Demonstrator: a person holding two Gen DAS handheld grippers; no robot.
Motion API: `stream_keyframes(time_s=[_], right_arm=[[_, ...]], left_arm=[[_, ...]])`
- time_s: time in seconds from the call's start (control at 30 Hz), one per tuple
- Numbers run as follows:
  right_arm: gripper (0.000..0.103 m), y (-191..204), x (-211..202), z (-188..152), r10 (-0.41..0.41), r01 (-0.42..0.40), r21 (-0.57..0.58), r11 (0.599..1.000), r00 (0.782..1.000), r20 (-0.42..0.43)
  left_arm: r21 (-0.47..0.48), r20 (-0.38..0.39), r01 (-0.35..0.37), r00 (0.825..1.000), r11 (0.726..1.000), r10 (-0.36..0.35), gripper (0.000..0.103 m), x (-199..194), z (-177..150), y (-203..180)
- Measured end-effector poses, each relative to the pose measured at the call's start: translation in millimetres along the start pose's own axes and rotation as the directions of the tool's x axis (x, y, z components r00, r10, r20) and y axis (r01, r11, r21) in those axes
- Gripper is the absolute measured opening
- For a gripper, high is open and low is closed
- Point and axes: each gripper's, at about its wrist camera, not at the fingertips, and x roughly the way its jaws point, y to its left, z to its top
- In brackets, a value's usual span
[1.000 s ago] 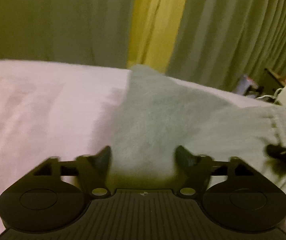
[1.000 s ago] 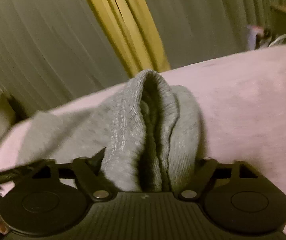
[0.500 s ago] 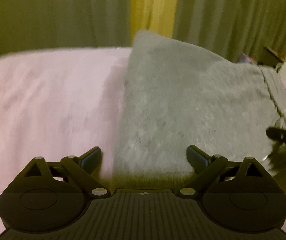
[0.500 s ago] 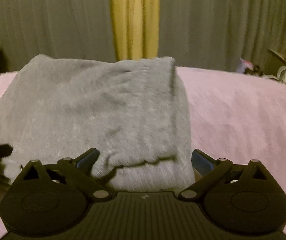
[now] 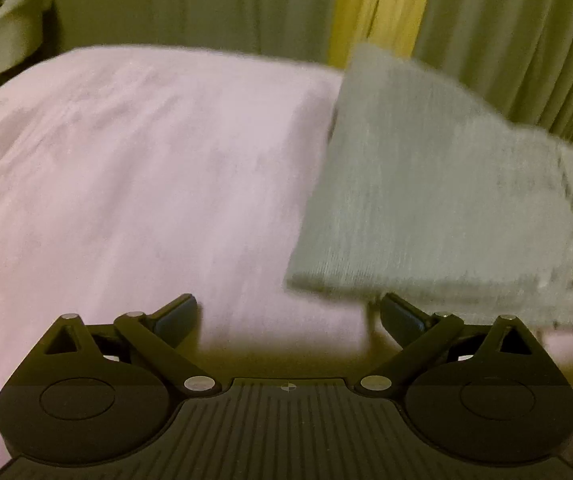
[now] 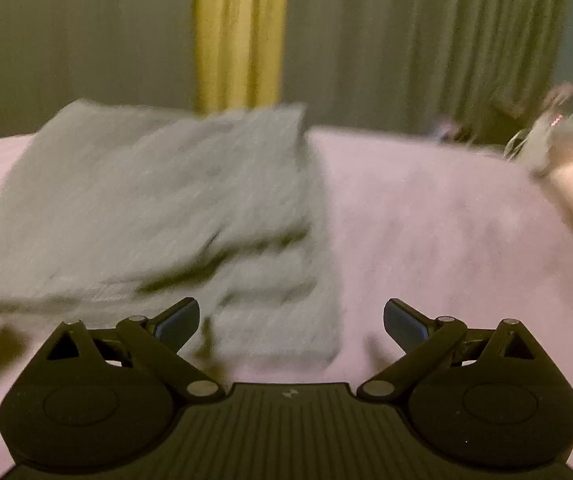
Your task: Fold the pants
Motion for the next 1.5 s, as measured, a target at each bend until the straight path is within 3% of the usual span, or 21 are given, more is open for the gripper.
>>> stream_keyframes(time_s=[0.13, 0.27, 0.33, 0.5, 0.6, 0.8, 1.03, 1.2, 1.4, 1.5], right_arm=[[0.099, 4.7, -14.4, -36.0, 0.106, -0.102, 0.046, 0.994, 0.990, -0.097], [0.099, 16.0, -24.5, -54.9, 0.142, -0.122, 0.102, 0.987, 0.965, -0.218], [0.099, 19.1, -29.3, -61.0, 0.120, -0.100, 0.096, 0.990, 0.964, -0.238], [0.099, 18.4, -45.8, -60.1, 0.073, -0.065, 0.057, 0.996, 0.985, -0.155], [0.099, 14.1, -59.1, -61.4, 0.083, -0.073, 0.095, 0.993, 0.991, -0.100], [0.099, 17.0, -81.3, -62.4, 0.097, -0.092, 0.080, 0.993, 0.993, -0.068], [0.099, 24.1, -88.2, -61.9, 0.100, -0.100, 0.026, 0.995, 0.995, -0.017], [0.099, 30.3, -84.3, -60.2, 0.083, -0.083, -0.013, 0.996, 0.997, 0.002], [0.099, 31.0, -87.8, -57.0, 0.092, -0.090, -0.025, 0.996, 0.991, 0.093], [0.099, 28.5, -87.6, -54.2, 0.111, -0.111, -0.013, 0.994, 0.984, 0.141]], left_arm=[[-0.005, -0.064, 0.015, 0.998, 1.000, -0.015, 0.101, -4.4, -21.1, -8.7], [-0.044, -0.069, 0.013, 0.998, 0.999, -0.016, 0.101, -14.9, -39.4, -11.8], [-0.070, -0.085, 0.031, 0.996, 0.997, -0.037, 0.101, -19.9, -43.7, -10.1], [-0.093, -0.062, 0.056, 0.996, 0.994, -0.062, 0.101, -38.6, -57.9, -7.9], [-0.035, -0.032, 0.073, 0.997, 0.997, -0.074, 0.101, -48.9, -64.5, -15.8], [0.060, 0.080, 0.073, 0.994, 0.996, -0.078, 0.101, -70.5, -69.8, -31.0], [0.085, 0.083, 0.076, 0.993, 0.994, -0.083, 0.101, -72.6, -63.8, -30.2], [0.185, 0.105, 0.042, 0.992, 0.982, -0.063, 0.101, -75.7, -60.3, -49.7], [0.305, 0.243, -0.024, 0.968, 0.952, -0.054, 0.102, -88.1, -51.7, -62.8], [0.269, 0.239, 0.025, 0.967, 0.963, -0.092, 0.102, -84.8, -43.2, -55.6]])
